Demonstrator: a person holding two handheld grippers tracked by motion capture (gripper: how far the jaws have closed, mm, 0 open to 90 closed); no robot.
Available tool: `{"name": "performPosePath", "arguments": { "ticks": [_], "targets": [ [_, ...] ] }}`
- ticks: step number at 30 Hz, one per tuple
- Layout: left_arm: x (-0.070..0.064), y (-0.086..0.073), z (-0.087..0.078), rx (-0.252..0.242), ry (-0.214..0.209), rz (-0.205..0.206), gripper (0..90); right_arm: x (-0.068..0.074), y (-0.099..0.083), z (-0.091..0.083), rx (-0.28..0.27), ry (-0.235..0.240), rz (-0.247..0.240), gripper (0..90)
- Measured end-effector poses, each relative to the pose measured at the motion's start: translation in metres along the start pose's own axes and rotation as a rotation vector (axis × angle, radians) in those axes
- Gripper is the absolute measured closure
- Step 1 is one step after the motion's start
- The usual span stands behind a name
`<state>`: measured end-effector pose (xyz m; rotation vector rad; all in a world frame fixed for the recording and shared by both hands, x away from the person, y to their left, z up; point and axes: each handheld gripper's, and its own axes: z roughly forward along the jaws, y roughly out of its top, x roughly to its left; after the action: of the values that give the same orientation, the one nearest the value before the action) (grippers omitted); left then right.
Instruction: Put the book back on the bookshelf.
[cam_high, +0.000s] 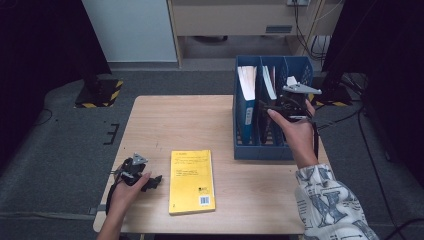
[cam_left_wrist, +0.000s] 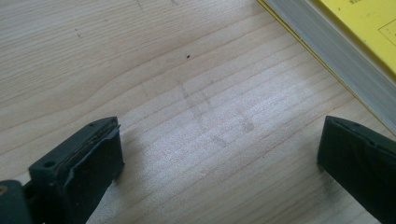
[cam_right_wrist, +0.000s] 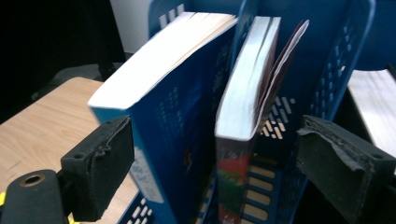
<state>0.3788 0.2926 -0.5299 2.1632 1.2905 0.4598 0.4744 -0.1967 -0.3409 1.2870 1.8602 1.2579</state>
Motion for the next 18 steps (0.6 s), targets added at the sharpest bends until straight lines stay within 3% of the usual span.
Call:
{"name": "performPosePath", "arguments": {
  "ticks": [2,4,10,18],
  "targets": [
    [0.000,0.000,0.000,0.000,0.000,0.000,0.0,0.002,-0.003,-0.003,0.001,0.017,0.021,11.5],
    [0.000,0.000,0.000,-0.001,0.000,0.000,0.0,0.005,-0.006,-0.007,0.002,0.010,-0.004,11.5],
    [0.000,0.000,0.000,-0.003,-0.001,0.001,0.0,0.011,-0.021,-0.019,-0.004,0.029,-0.019,10.4],
    [0.000,0.000,0.001,-0.010,-0.003,0.003,0.0,0.023,-0.053,-0.022,0.015,0.102,-0.014,9.0]
  ]
}}
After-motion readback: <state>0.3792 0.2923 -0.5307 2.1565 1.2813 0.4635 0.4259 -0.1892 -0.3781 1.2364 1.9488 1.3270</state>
